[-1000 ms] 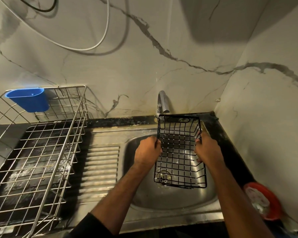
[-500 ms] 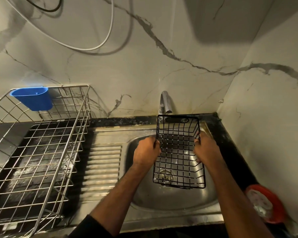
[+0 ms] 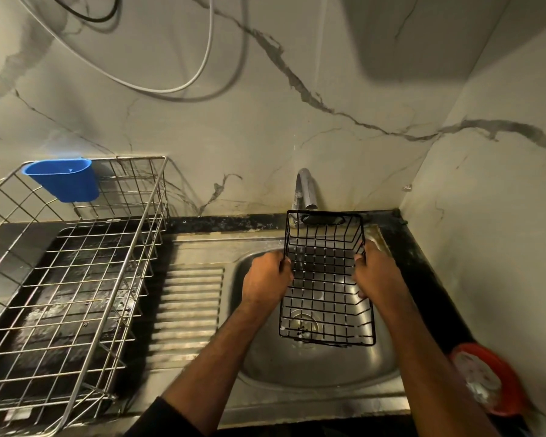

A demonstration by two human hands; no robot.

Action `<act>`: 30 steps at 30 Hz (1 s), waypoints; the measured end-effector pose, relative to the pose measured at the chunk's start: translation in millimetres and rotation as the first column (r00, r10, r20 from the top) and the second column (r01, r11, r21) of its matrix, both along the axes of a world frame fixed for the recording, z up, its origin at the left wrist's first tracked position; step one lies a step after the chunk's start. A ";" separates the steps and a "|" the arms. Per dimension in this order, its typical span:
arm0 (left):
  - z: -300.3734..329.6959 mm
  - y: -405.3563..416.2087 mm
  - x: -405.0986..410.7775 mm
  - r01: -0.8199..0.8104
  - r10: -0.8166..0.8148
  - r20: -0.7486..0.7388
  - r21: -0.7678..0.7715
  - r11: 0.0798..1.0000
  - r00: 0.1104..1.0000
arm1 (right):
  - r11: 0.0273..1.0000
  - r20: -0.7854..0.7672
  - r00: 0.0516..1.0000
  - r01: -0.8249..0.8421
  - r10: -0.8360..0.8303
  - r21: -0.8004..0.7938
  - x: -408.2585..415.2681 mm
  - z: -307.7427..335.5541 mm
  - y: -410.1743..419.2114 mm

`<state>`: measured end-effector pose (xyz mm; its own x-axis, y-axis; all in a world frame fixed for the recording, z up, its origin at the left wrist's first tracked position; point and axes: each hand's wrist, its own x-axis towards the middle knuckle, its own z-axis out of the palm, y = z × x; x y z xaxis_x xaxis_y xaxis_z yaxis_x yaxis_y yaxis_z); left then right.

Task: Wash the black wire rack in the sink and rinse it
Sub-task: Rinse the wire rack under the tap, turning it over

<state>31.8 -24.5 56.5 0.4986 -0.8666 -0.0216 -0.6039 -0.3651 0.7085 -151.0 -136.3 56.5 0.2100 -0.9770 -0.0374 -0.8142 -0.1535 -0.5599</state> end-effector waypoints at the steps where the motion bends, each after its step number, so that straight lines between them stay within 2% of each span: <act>1: 0.2 0.0 0.3 0.000 0.000 -0.001 0.000 1.000 1.000 | 1.000 0.007 1.000 -0.001 0.001 0.005 0.7 0.4 0.1; 11: 3.3 0.9 4.4 0.000 0.000 -0.022 -0.003 1.000 1.000 | 0.999 0.076 0.997 -0.035 0.034 0.002 1.2 -1.0 0.6; 21: 9.1 1.6 5.5 0.005 -0.005 -0.007 0.002 1.000 1.000 | 0.997 0.056 0.998 -0.028 0.032 -0.073 1.8 -13.8 -4.2; 26: 13.3 4.6 4.9 -0.007 0.007 0.002 0.004 1.000 1.000 | 1.000 0.089 0.996 -0.016 0.017 -0.012 3.3 -12.5 -1.7; 30: 14.1 6.5 5.4 -0.012 0.012 -0.004 0.002 1.000 1.000 | 0.999 0.083 0.996 -0.019 0.021 -0.033 3.7 -15.0 -3.9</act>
<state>37.2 -18.0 70.6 0.5089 -0.8605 -0.0256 -0.5963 -0.3738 0.7104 -147.3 -140.2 41.6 0.2307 -0.9729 0.0128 -0.7615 -0.1887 -0.6201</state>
